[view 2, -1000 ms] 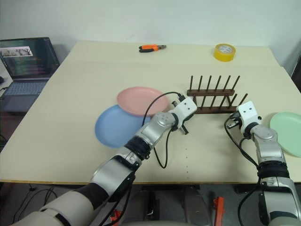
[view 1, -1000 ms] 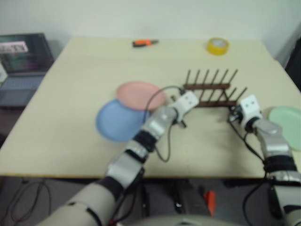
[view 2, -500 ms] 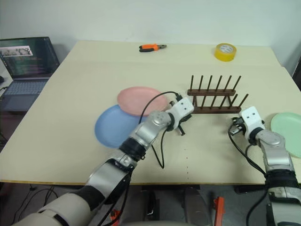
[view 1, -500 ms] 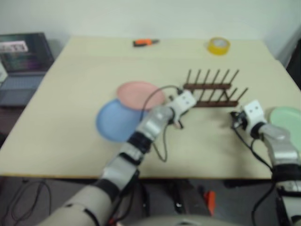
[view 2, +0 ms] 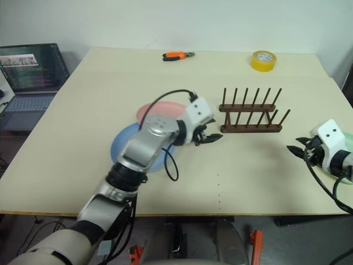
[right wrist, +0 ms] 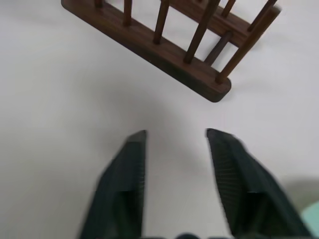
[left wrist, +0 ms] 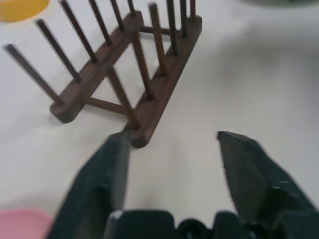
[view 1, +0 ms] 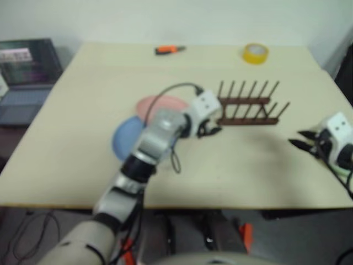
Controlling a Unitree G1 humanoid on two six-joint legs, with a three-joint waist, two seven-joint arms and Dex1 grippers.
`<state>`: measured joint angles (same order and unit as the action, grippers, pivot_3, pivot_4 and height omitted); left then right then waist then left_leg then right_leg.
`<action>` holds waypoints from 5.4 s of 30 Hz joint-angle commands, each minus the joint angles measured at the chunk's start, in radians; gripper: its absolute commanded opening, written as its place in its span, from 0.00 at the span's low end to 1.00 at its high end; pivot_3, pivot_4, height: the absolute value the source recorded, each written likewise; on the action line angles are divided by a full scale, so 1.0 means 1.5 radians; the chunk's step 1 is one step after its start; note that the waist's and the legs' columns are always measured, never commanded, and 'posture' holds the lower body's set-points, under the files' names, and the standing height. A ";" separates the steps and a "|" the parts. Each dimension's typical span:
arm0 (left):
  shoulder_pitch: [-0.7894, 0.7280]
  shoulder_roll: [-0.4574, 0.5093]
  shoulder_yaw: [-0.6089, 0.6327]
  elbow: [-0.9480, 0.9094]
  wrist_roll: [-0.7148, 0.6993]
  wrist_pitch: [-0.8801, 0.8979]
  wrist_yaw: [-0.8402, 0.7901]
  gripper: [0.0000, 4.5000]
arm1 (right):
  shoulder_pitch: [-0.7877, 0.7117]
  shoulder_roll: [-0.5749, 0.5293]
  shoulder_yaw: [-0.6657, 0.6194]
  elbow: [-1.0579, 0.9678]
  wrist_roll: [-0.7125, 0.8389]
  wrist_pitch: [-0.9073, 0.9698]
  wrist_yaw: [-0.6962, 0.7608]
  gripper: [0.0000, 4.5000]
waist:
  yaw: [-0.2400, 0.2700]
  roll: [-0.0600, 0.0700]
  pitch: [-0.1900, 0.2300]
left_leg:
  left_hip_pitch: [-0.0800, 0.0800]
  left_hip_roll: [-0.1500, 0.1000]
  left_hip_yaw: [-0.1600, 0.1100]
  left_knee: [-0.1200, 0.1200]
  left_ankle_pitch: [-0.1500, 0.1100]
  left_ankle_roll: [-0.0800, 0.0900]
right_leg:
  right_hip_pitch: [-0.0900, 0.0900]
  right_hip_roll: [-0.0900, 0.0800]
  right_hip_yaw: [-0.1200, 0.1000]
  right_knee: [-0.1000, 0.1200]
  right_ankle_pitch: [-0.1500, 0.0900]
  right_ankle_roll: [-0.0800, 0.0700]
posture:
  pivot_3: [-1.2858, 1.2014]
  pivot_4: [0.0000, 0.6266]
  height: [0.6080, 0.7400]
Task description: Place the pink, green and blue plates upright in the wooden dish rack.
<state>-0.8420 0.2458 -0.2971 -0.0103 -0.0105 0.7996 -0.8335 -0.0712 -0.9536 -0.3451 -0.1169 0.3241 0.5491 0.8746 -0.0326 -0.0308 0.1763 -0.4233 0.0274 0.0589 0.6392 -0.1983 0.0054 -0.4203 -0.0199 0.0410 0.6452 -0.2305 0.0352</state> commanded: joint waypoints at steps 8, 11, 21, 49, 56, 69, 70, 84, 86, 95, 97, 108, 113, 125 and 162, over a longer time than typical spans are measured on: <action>-0.184 0.244 0.180 0.128 -0.103 0.027 -0.069 1.00 | -0.018 -0.027 -0.030 -0.050 0.017 -0.008 0.013 0.99 | 0.000 0.000 0.000 | 0.001 0.000 0.000 0.000 0.000 0.000 | 0.000 0.000 0.000 0.000 0.000 0.000 | 0.52 0.24 1.00; -0.230 0.286 0.144 0.329 -0.049 -0.086 -0.075 1.00 | -0.020 -0.009 -0.006 -0.086 0.027 -0.002 0.010 0.99 | 0.002 0.000 0.000 | 0.001 0.000 0.000 0.000 0.000 0.000 | 0.001 0.000 0.000 0.000 0.000 -0.001 | 0.52 0.24 1.00; -0.352 0.231 0.118 0.798 0.038 -0.301 -0.055 1.00 | -0.028 0.035 0.035 -0.133 0.030 0.015 -0.020 0.99 | 0.007 -0.003 0.002 | -0.006 0.000 0.000 0.003 -0.001 0.001 | -0.003 -0.001 -0.002 -0.001 0.002 0.004 | 0.52 0.24 1.00; -0.312 0.164 0.160 0.883 0.078 -0.276 0.014 1.00 | 0.025 0.038 0.026 -0.173 0.039 0.033 -0.046 0.99 | 0.004 -0.003 0.002 | -0.006 0.000 0.000 0.004 -0.001 0.001 | -0.003 0.000 -0.002 0.000 0.003 0.004 | 0.52 0.24 1.00; -0.304 0.162 0.162 0.883 0.080 -0.281 0.036 0.64 | 0.025 0.035 0.033 -0.170 0.032 0.032 -0.049 1.00 | 0.004 -0.003 0.002 | -0.006 0.000 0.000 0.004 -0.001 0.001 | -0.003 0.000 -0.002 0.000 0.003 0.005 | 0.52 0.24 1.00; -0.307 0.167 0.165 0.878 0.083 -0.279 0.033 0.00 | 0.016 0.037 0.043 -0.168 0.030 0.030 -0.050 1.00 | 0.003 -0.003 0.001 | -0.005 0.000 0.000 0.004 -0.001 0.001 | -0.003 0.000 -0.001 0.001 0.003 0.005 | 0.52 0.24 1.00; -0.308 0.167 0.165 0.878 0.083 -0.279 0.032 0.00 | 0.016 0.037 0.044 -0.168 0.030 0.030 -0.050 1.00 | 0.003 -0.003 0.001 | -0.005 0.000 0.000 0.004 -0.001 0.001 | -0.003 0.000 -0.001 0.001 0.003 0.005 | 0.52 0.24 1.00; -0.307 0.182 0.183 0.870 0.076 -0.303 0.035 0.00 | 0.000 0.042 0.063 -0.167 0.029 0.027 -0.053 1.00 | 0.003 -0.003 0.001 | -0.005 0.000 0.000 0.004 -0.001 0.001 | -0.002 0.000 -0.001 0.001 0.003 0.005 | 0.52 0.24 1.00; -0.307 0.183 0.191 0.868 0.073 -0.318 0.052 0.00 | -0.003 0.041 0.065 -0.165 0.028 0.026 -0.053 1.00 | 0.003 -0.003 0.001 | -0.005 0.000 0.000 0.004 -0.001 0.001 | -0.002 0.000 -0.001 0.001 0.003 0.005 | 0.52 0.24 1.00; -0.315 0.199 0.209 0.868 0.068 -0.335 0.046 0.00 | -0.014 0.038 0.058 -0.171 0.039 0.028 -0.046 1.00 | 0.002 -0.003 0.001 | -0.005 0.000 0.000 0.005 -0.001 0.001 | -0.002 0.000 -0.001 0.001 0.003 0.005 | 0.52 0.24 1.00; -0.316 0.203 0.211 0.867 0.069 -0.347 0.051 0.00 | -0.023 0.041 0.053 -0.182 0.053 0.033 -0.043 1.00 | 0.002 -0.003 0.001 | -0.005 0.000 0.000 0.005 -0.001 0.001 | -0.002 0.000 -0.001 0.001 0.003 0.005 | 0.52 0.24 1.00; -0.338 0.258 0.221 0.865 0.069 -0.376 0.015 0.00 | -0.075 0.074 0.040 -0.242 0.165 0.061 -0.040 1.00 | 0.001 -0.003 0.001 | -0.005 0.000 0.000 0.005 -0.001 0.001 | -0.002 0.000 -0.001 0.001 0.003 0.005 | 0.52 0.24 1.00; -0.335 0.280 0.214 0.864 0.082 -0.401 0.022 0.00 | -0.097 0.086 0.054 -0.243 0.182 0.070 -0.050 1.00 | 0.003 -0.004 0.001 | -0.005 0.000 0.000 0.005 -0.001 0.001 | -0.002 0.000 -0.002 0.001 0.003 0.005 | 0.52 0.24 1.00; -0.409 0.294 0.205 0.788 0.070 -0.405 -0.084 0.00 | -0.256 0.135 0.182 -0.249 0.164 0.063 -0.065 1.00 | 0.003 -0.004 0.001 | -0.005 0.001 0.000 0.005 -0.001 0.001 | -0.002 0.000 -0.002 0.001 0.003 0.005 | 0.52 0.24 1.00; -0.320 0.193 0.135 0.226 0.025 -0.056 -0.008 0.00 | -0.530 0.413 0.502 0.083 -0.322 -0.218 -0.194 0.01 | -0.001 -0.004 0.001 | -0.005 0.001 0.001 0.005 0.000 0.000 | -0.005 0.001 0.000 0.007 0.004 0.001 | 0.52 0.24 1.00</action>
<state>-1.3071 0.5413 -0.0913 0.3498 0.0442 0.7323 -0.8339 -0.8234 -0.3422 0.4614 0.0081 -0.1430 0.2525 0.6073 -0.0340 -0.0372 0.1772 -0.4300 0.0288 0.0599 0.6472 -0.1980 0.0050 -0.4278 -0.0189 0.0407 0.6557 -0.2240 0.0372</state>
